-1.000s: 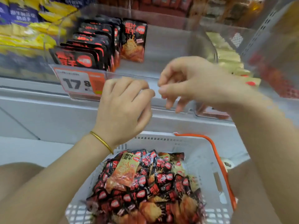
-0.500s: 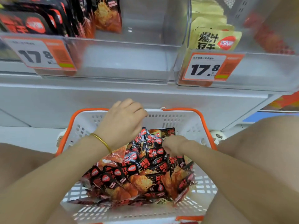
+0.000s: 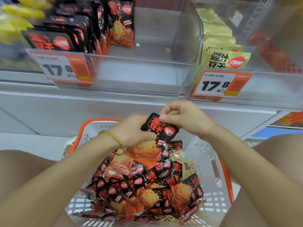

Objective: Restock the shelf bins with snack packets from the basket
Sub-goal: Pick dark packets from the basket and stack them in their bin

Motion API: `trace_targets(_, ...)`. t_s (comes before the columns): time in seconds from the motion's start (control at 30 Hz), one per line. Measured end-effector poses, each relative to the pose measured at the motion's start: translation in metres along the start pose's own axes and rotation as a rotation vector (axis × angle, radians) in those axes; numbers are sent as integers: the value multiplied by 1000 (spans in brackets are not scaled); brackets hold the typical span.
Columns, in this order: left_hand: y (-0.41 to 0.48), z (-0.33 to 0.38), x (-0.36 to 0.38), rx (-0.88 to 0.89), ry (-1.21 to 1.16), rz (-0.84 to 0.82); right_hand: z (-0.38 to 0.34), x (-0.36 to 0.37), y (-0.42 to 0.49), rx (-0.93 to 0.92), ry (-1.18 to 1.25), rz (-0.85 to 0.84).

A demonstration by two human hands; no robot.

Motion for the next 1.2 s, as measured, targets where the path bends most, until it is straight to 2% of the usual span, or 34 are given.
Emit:
trace_targets(0.03,-4,4,-13,13,-99,25,-4,-3,-4,24,109,58)
trace_targets(0.1,-15,13,-38,62,-320,69,-13,1,-11,66,312,55)
trace_targets(0.2,-30,27,-74,131,-480,160,-39,9,-7,-4,356,39)
trace_targets(0.27,-39,39,-106,222,-436,323,-71,3,9,-99,314,90)
trace_targets(0.37,-57,43,-173,321,-327,796,-131,-20,43,-264,228,206)
trace_targets(0.43,-61,37,-203,271,-63,1064,-159,-41,80,-337,81,314)
trace_targets(0.47,-56,31,-209,211,94,1128,-166,-48,101,-343,-28,361)
trace_targets(0.57,-35,11,-202,129,369,1140,-146,-55,171,-196,-234,407)
trace_targets(0.63,-25,4,-195,139,451,1129,-113,-48,211,-46,-270,360)
trace_targets(0.7,-23,3,-194,155,469,1139,-86,-42,241,49,-443,311)
trace_targets(0.77,-24,4,-196,166,461,1155,-71,-44,262,85,-608,337)
trace_targets(0.9,-25,4,-195,188,442,1182,-74,-51,282,113,-703,448)
trace_targets(1.03,-26,4,-196,185,432,1203,-79,-47,297,53,-716,485)
trace_targets(1.2,-26,4,-197,193,441,1210,-71,-41,301,96,-681,471)
Point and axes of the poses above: each hand's wrist, its own y-axis towards the middle knuckle, its own x-axis out of the palm, z = x × y, the point moved 7 cm from there along y, towards the middle knuckle, and after that the axes turned 15 degrees about -x, right-handed, at the moved point
